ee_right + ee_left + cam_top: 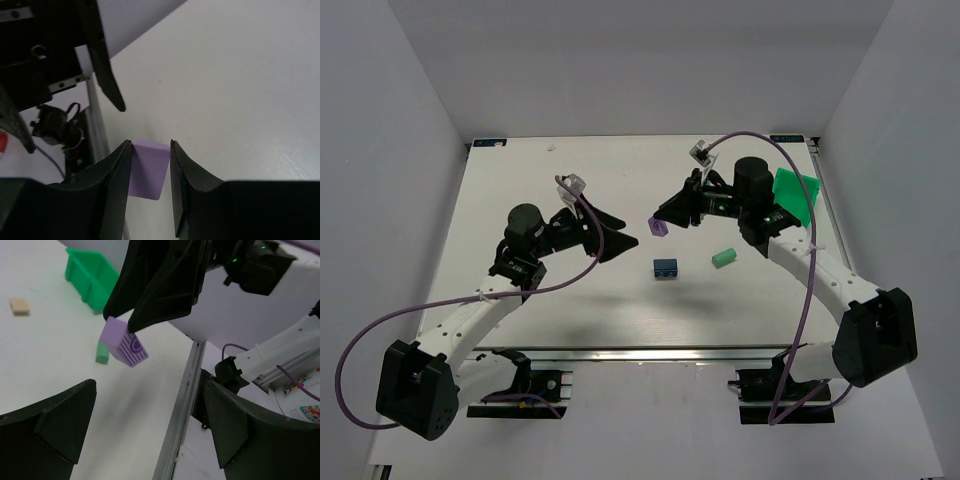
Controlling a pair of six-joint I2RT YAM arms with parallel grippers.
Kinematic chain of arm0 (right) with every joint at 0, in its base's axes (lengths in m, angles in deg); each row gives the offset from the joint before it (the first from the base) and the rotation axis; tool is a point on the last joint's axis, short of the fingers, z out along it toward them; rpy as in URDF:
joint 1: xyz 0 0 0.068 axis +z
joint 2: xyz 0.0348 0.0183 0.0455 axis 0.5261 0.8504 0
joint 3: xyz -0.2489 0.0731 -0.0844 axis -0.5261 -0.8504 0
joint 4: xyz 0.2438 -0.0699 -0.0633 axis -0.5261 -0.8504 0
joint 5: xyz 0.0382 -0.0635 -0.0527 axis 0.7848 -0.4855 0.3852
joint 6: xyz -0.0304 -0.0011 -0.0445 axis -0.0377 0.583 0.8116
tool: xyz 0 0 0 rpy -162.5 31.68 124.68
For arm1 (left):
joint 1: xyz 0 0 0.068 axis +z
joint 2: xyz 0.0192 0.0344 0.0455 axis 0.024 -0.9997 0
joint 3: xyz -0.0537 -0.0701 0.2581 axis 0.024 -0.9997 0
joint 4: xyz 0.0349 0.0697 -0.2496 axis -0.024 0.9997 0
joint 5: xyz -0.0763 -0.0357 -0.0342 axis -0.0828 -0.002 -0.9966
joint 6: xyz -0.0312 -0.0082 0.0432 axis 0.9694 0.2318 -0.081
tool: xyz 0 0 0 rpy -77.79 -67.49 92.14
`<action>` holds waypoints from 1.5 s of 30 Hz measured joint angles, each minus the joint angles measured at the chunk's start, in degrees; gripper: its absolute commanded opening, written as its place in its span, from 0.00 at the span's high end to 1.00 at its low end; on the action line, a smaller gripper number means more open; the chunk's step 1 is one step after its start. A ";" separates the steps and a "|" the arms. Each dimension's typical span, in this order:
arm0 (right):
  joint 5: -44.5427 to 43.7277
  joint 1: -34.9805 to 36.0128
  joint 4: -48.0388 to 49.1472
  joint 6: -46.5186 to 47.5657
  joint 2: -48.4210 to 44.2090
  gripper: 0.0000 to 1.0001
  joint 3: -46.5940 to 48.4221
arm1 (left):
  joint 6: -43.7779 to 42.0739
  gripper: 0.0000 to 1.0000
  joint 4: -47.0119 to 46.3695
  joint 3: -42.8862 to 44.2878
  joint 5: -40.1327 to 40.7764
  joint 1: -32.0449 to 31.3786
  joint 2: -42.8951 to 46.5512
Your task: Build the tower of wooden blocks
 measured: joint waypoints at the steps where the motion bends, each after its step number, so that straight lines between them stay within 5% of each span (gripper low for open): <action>1: 2.05 0.00 3.02 -1.68 -0.63 0.88 -1.53 | 0.70 0.02 -2.01 -0.44 -0.96 -0.07 0.02; 15: 14.91 0.63 27.87 -19.34 -3.89 0.87 -7.45 | 6.01 0.16 -14.56 -1.86 -5.90 -0.37 -1.55; 34: 16.06 2.67 28.74 -20.15 -2.01 0.89 -7.19 | 14.91 0.20 -26.14 -1.75 -8.09 -3.15 -9.42; 45: 14.86 3.02 29.81 -20.46 -2.01 0.89 -7.17 | 16.76 0.37 -29.27 -1.86 -8.50 -3.74 -8.94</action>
